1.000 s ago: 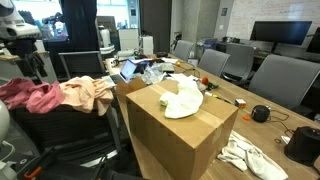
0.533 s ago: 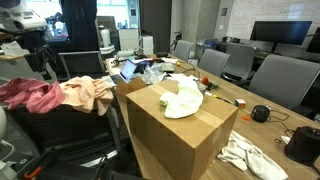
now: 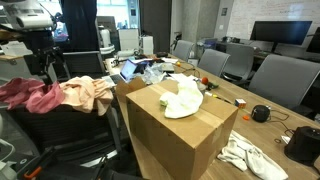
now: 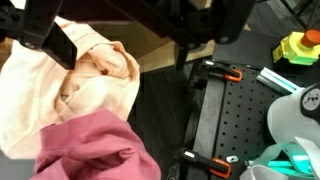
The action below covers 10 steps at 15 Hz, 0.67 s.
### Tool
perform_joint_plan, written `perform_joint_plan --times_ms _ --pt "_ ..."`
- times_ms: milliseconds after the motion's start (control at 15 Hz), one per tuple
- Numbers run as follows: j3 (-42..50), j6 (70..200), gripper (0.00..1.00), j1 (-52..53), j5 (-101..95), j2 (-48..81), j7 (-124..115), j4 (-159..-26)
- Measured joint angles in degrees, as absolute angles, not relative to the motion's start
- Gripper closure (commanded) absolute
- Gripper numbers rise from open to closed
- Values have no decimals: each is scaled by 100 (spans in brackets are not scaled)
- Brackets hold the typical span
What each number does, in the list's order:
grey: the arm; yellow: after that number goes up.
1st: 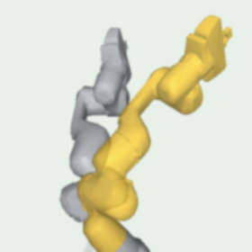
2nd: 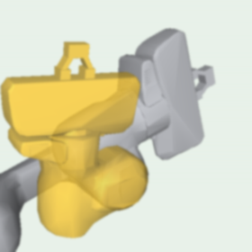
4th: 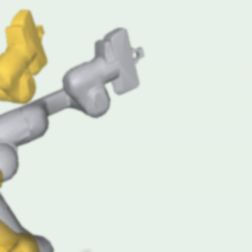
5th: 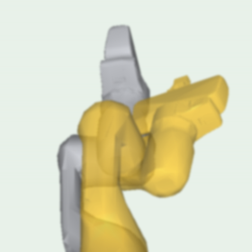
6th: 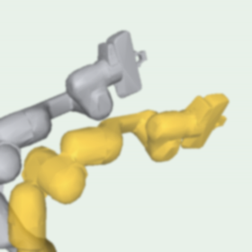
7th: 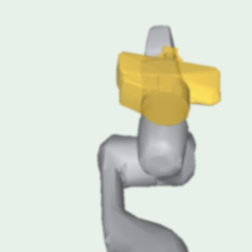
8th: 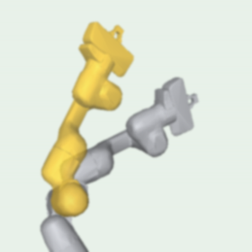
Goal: Get the three objects from the cardboard box then put them on the headrest of the grey chair
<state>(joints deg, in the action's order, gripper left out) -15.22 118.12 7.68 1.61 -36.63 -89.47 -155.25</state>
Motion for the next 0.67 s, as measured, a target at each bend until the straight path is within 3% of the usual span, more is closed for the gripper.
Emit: perform_joint_plan --times_ms 667 --pt "-1481 10848 0 588 598 -4614 -9536 -15796"
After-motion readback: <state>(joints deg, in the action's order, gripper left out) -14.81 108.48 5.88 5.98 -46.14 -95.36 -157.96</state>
